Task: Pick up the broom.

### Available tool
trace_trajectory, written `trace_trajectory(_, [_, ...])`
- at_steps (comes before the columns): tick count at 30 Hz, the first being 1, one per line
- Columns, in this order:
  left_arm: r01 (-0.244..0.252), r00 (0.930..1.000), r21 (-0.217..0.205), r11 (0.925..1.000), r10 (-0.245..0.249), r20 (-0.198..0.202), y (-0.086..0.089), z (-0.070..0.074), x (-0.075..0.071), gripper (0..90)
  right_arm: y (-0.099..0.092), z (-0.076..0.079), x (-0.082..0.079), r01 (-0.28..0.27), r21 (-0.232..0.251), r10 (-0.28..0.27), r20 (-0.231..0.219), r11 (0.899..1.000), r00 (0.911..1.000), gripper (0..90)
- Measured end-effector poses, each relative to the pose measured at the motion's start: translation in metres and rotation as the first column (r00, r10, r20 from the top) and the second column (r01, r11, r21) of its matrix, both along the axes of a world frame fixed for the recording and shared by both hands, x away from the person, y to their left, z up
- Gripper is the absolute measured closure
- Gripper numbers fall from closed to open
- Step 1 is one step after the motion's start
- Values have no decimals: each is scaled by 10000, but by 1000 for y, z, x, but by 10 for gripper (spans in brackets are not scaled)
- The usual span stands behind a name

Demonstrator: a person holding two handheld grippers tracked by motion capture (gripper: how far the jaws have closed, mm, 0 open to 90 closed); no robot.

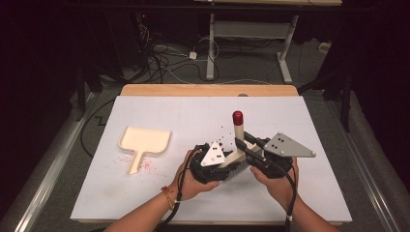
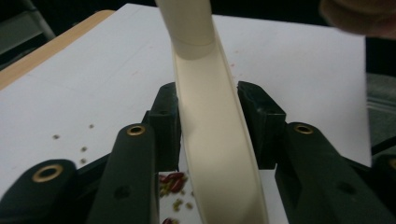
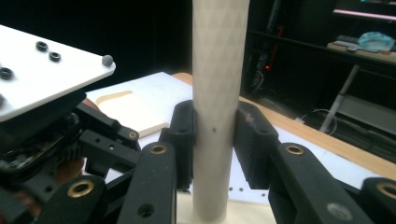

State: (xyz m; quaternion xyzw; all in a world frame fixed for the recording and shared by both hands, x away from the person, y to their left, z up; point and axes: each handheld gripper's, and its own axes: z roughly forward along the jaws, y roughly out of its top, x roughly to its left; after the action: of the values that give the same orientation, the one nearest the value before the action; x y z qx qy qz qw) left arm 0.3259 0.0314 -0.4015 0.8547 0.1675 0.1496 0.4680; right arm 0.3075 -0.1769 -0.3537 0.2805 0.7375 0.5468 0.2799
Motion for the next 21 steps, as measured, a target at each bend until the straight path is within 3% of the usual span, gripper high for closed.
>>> trace_trajectory(6, [276,9992,473,9985,-289,271,15,6,-2,640,2,5,-8,-791,-278,795,103,9965,9968,699])
trace_trajectory(10, [479,9984,874,9950,-504,270,31,9,-1,654,3,7,-9,-1610,-444,1617,134,9860,9868,642])
trace_trajectory(11, [479,9984,874,9950,-504,270,31,9,-1,654,3,8,-9,-1969,-490,1976,83,9792,9803,611])
trace_trajectory(12, [588,9978,942,9938,-614,244,34,10,-1,654,4,9,-8,-2228,-901,2235,-23,9707,9747,579])
trace_trajectory(14, [865,9957,1098,9902,-896,243,40,11,-2,654,6,6,-6,-3052,-1664,3080,-94,9376,9513,524])
trace_trajectory(15, [1023,9940,1175,9878,-1060,261,42,11,-2,654,5,4,-5,-3173,-1974,3229,-43,9276,9464,521])
trace_trajectory(16, [1202,9922,1224,9852,-1234,189,45,11,-3,654,4,1,-2,-3238,-2161,3290,-127,9211,9442,490])
trace_trajectory(18, [1493,9884,1291,9803,-1518,96,49,10,-5,653,2,-5,5,-3748,-2172,3715,-572,9013,9267,471])
trace_trajectory(19, [1579,9871,1316,9787,-1602,68,50,9,-6,654,2,-9,8,-3708,-2358,3660,-654,8983,9283,453])
trace_trajectory(20, [1681,9855,1301,9771,-1694,-7,52,8,-7,654,2,-12,12,-3821,-2525,3734,-835,8889,9239,444])
trace_trajectory(21, [1834,9830,1216,9755,-1831,-138,53,6,-7,653,2,-16,15,-4071,-2581,3905,-1153,8761,9134,430])
